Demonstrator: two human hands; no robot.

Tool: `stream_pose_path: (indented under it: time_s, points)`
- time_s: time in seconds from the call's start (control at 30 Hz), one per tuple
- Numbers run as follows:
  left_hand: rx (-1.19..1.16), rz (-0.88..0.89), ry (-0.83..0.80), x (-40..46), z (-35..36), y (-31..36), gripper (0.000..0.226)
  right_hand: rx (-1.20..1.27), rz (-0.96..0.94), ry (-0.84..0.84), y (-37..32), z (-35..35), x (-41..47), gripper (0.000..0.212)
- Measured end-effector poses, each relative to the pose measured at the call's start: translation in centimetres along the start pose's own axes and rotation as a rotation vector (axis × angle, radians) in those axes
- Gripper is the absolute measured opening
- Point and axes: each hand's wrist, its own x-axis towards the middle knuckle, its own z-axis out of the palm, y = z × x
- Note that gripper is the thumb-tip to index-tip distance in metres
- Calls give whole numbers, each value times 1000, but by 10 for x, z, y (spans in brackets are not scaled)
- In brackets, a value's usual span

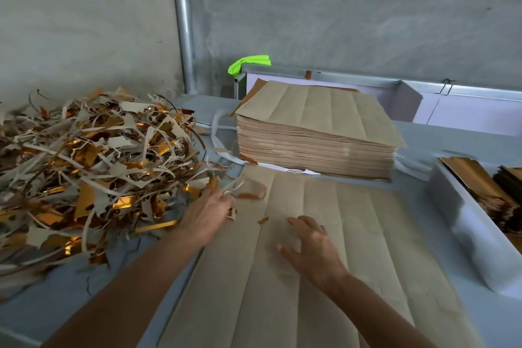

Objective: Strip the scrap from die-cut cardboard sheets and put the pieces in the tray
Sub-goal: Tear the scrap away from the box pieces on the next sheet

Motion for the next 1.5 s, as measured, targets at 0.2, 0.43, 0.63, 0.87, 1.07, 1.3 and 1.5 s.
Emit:
stream_pose_path:
  time_s: [0.2,0.43,0.63,0.87,1.07,1.3,1.5]
  points:
    - [199,-251,28,5,13,-44,32,-56,8,-69,-24,16,40,72]
    - [80,-311,121,4,7,-35,34,384,139,-131,-88,57,89,67]
    - [-144,-133,316,-21,-12,-18,78,918,305,-257,-136,66,109,45]
    - [-279,101,221,-23,-3,-25,94,791,288,-317,-131,50,114,26]
    - [7,87,-89,5,24,-36,46,429,356,42,-75,14,95,28]
    - [18,-97,-111,24,29,-52,44,0,210,-82,-65,21,50,20]
    - [-8,-113,-110,27,8,-33,48,255,101,4,-99,27,54,36]
